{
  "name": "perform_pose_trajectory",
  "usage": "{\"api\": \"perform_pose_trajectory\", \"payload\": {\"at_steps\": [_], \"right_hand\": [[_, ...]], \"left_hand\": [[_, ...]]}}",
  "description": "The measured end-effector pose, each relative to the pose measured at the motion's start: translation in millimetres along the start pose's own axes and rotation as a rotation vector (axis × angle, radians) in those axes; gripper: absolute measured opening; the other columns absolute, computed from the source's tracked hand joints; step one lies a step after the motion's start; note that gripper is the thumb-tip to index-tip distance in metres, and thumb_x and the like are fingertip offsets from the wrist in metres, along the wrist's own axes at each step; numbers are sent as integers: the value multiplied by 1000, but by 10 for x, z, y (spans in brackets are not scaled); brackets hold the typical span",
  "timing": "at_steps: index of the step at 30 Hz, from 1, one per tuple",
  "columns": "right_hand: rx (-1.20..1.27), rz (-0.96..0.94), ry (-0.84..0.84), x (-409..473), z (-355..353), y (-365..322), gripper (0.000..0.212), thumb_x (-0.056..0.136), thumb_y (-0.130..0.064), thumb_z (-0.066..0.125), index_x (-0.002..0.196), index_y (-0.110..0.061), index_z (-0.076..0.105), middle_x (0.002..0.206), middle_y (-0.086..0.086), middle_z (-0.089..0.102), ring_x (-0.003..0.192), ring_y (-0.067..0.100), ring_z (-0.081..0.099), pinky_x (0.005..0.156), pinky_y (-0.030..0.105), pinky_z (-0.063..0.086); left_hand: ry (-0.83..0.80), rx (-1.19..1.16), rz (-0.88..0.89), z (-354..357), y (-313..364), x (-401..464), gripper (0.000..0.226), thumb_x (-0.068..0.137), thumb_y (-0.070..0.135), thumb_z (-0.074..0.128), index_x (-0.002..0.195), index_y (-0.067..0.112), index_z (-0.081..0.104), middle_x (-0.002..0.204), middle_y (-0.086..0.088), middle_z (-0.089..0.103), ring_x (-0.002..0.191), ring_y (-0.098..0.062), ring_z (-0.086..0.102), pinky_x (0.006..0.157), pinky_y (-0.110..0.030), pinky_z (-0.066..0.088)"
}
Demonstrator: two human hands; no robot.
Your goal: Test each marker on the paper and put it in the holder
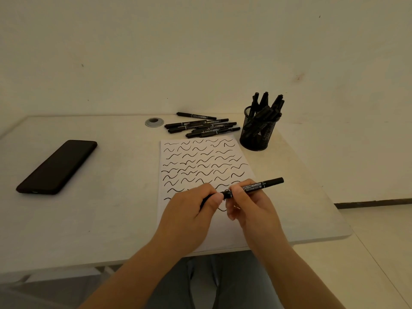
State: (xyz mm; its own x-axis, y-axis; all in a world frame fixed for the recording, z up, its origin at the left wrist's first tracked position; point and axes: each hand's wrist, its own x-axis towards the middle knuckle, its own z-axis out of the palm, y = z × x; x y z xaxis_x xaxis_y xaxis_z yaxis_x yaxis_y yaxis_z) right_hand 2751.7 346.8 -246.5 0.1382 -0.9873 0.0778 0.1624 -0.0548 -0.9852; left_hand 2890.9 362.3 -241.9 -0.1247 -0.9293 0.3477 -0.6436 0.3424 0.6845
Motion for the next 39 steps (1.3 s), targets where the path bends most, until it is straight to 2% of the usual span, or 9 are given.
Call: {"api": "perform_pose_trajectory", "payload": {"at_steps": [12, 17, 20, 23, 26, 29, 33, 36, 39], "right_hand": [[-75, -15, -25, -47, 176, 9, 12, 91, -15, 46, 80, -17, 51, 52, -9, 53, 53, 4, 46, 58, 20, 46], [-167, -17, -21, 5, 146, 43, 13, 90, -20, 49, 80, -16, 56, 55, -7, 58, 51, 3, 50, 51, 14, 43], [-319, -1, 54, 96, 139, 36, 25, 83, -41, 52, 73, -19, 60, 55, -8, 62, 49, 3, 52, 48, 13, 42], [-536, -113, 156, 174, 113, 45, 34, 72, -58, 45, 64, -28, 57, 56, -8, 62, 59, -1, 55, 55, 7, 41], [-859, -426, 200, 269, 82, -30, 6, 81, -34, 61, 82, -33, 55, 78, -20, 55, 64, 2, 54, 51, 7, 41], [-1116, -636, 79, 431, 49, -133, 31, 74, -21, 74, 103, -21, 62, 94, -6, 58, 67, 3, 54, 54, 12, 44], [-1239, -757, -73, 611, 33, -249, 19, 71, -20, 75, 88, -16, 67, 80, -2, 63, 65, 13, 58, 48, 23, 49], [-1305, -798, -153, 745, -21, -296, 18, 69, -17, 76, 83, -14, 65, 74, -1, 62, 60, 12, 57, 45, 22, 48], [-1295, -696, -116, 903, -112, -374, 19, 75, -19, 69, 92, -14, 63, 79, -4, 61, 64, 10, 55, 53, 18, 45]], "left_hand": [[-87, -236, -162, -62, -63, -23, 38, 94, 29, 38, 57, 30, 45, 49, 11, 41, 50, -4, 37, 51, -14, 32], [-73, -240, -166, -44, -108, -68, 35, 85, 51, 30, 62, 35, 50, 61, 1, 51, 57, -11, 44, 54, -22, 38], [-73, -199, -164, -63, -115, -45, 35, 81, 58, 27, 73, 33, 51, 58, 12, 50, 52, -4, 42, 53, -18, 38], [-21, -154, -202, -133, -154, 70, 21, 88, 44, 35, 75, 32, 46, 52, 13, 49, 45, -2, 40, 45, -16, 35], [19, -76, -219, -237, -189, 212, 18, 89, 37, 41, 72, 31, 46, 48, 9, 45, 41, -3, 39, 43, -16, 32], [-5, 28, -191, -283, -161, 345, 15, 90, 38, 42, 77, 32, 46, 52, 9, 46, 42, -2, 42, 44, -15, 29], [-16, 124, -129, -309, -68, 513, 14, 91, 38, 42, 83, 29, 47, 57, 9, 49, 48, -4, 43, 49, -17, 30], [-63, 59, -114, -341, 13, 632, 9, 87, 43, 47, 85, 34, 48, 62, 9, 55, 54, 1, 49, 53, -15, 35], [-127, 65, -92, -402, 46, 769, 6, 84, 46, 46, 81, 41, 46, 60, 9, 55, 57, 6, 50, 54, -14, 34]]}}
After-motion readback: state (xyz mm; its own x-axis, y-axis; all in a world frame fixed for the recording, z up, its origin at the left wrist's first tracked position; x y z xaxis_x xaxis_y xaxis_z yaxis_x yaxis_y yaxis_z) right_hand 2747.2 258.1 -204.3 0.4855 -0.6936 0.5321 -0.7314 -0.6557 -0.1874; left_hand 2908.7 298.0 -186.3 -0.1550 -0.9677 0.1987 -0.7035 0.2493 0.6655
